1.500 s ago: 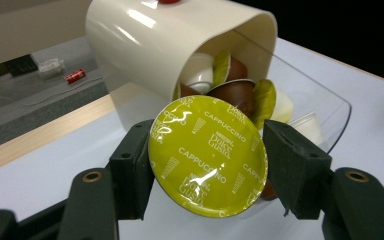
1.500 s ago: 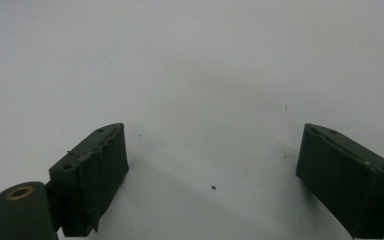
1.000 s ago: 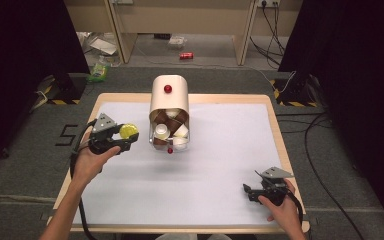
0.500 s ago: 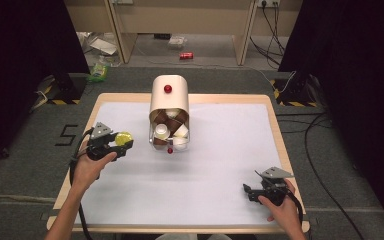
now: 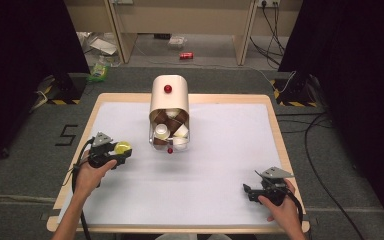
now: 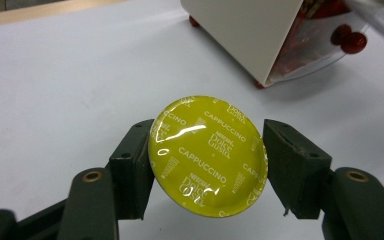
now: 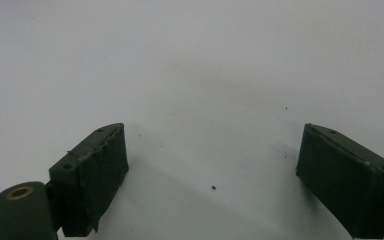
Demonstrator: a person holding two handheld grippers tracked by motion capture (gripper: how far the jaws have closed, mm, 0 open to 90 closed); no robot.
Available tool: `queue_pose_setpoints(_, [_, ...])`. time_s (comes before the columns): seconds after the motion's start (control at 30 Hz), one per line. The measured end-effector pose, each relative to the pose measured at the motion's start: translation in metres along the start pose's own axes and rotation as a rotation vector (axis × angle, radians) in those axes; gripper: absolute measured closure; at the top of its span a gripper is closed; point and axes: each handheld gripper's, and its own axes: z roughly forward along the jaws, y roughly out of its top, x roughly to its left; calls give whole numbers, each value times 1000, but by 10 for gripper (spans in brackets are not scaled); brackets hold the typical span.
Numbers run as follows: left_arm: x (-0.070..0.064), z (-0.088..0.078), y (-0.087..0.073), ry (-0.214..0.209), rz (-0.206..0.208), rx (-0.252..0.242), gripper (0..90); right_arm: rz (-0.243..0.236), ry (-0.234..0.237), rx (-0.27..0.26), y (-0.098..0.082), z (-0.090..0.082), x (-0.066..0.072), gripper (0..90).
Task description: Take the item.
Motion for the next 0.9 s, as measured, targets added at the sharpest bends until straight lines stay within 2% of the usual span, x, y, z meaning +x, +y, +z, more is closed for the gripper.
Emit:
queue_pose_setpoints(0.37, [6,11,-13,17,-13,36,400,0,0,-1,0,0,0,134])
queue_pose_setpoints(0.57, [9,14,-18,20,-38,30,400,0,0,0,0,0,0,134])
queue_pose_setpoints(0.9, [8,15,-18,14,-46,18,399,-1,0,0,0,0,0,134])
